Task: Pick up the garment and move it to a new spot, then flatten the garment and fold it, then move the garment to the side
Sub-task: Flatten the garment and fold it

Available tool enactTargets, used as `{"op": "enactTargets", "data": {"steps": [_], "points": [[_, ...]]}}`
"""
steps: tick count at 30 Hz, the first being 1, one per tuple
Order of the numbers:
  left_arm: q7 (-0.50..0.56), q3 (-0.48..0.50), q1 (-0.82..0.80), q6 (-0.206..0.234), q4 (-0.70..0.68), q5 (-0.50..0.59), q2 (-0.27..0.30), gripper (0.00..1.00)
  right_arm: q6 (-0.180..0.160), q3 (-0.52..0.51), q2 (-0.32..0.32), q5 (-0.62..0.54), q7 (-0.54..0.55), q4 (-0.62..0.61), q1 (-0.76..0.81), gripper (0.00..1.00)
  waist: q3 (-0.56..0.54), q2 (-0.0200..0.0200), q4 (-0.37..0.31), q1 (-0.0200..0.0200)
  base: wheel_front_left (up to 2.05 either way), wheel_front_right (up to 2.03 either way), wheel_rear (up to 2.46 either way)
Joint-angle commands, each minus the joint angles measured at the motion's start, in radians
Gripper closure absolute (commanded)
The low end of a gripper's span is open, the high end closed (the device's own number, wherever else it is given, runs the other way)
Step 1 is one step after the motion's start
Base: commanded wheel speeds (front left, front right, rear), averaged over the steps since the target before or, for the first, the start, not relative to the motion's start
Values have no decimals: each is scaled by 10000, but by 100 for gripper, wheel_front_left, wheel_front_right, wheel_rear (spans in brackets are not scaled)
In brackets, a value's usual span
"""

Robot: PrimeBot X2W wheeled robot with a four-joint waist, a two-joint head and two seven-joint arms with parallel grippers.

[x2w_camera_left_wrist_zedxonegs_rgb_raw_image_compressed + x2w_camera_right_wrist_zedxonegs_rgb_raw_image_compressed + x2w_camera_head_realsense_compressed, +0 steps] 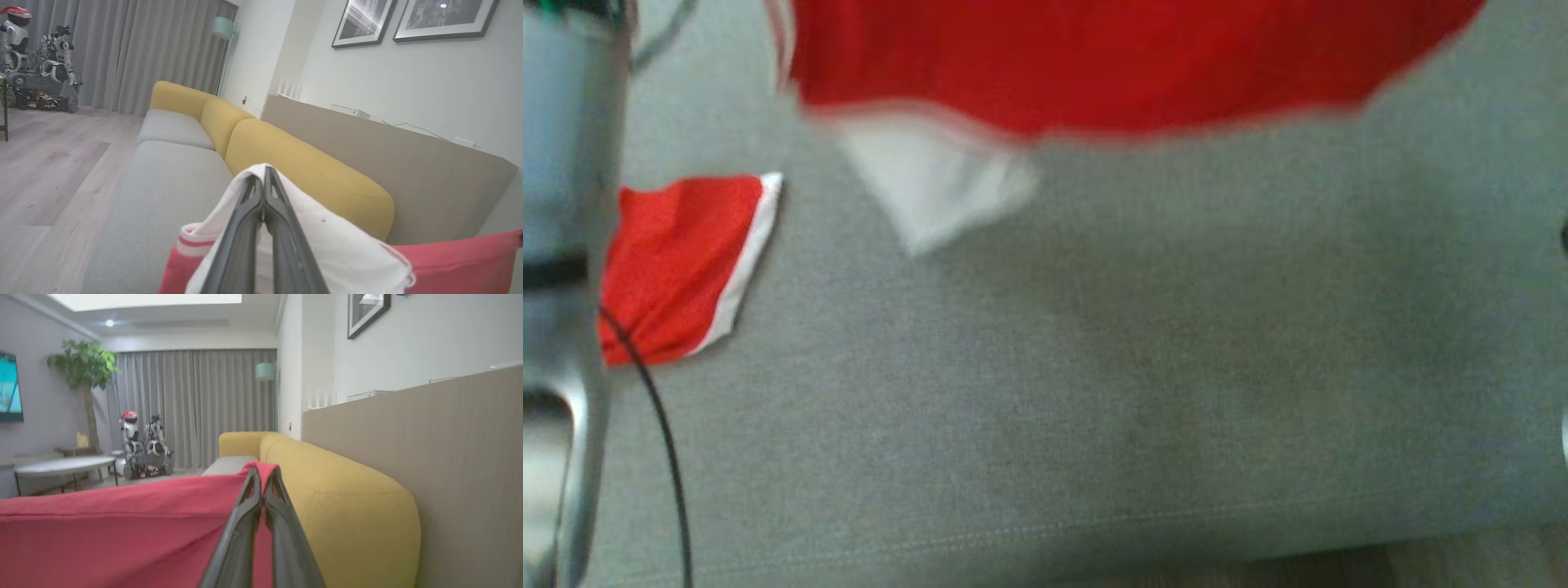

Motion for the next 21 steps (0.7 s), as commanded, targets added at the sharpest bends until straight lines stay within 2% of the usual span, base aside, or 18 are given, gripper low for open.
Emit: {"op": "enactTargets", "data": {"steps": [1,6,10,14,16,21], "points": [[-257,374,-1203,-78,598,207,218,100,73,-134,375,239,-550,576,-1180,100,899,0,-135,-3,0,0,0],[-1419,467,-3430,-283,2458,642,-177,100,73,283,289,-352,-2554,2506,-3436,100,1721,0,5,-3,0,0,0],[-2439,525,-4229,-611,3425,684,-606,100,73,126,369,-375,-3911,3807,-4298,100,2121,0,185,-3,0,0,0],[-2759,312,-4011,-1078,4306,635,-873,100,73,252,542,-185,-4268,4986,-4169,100,2402,0,355,-3,0,0,0],[-2814,263,-3877,-1171,4496,624,-911,100,73,294,569,-79,-4306,5253,-4060,100,2467,0,393,-3,0,0,0],[-2913,-230,-2691,-1915,5416,643,-1015,100,73,439,784,728,-4265,6752,-3126,100,2465,0,583,-3,0,0,0]]}}
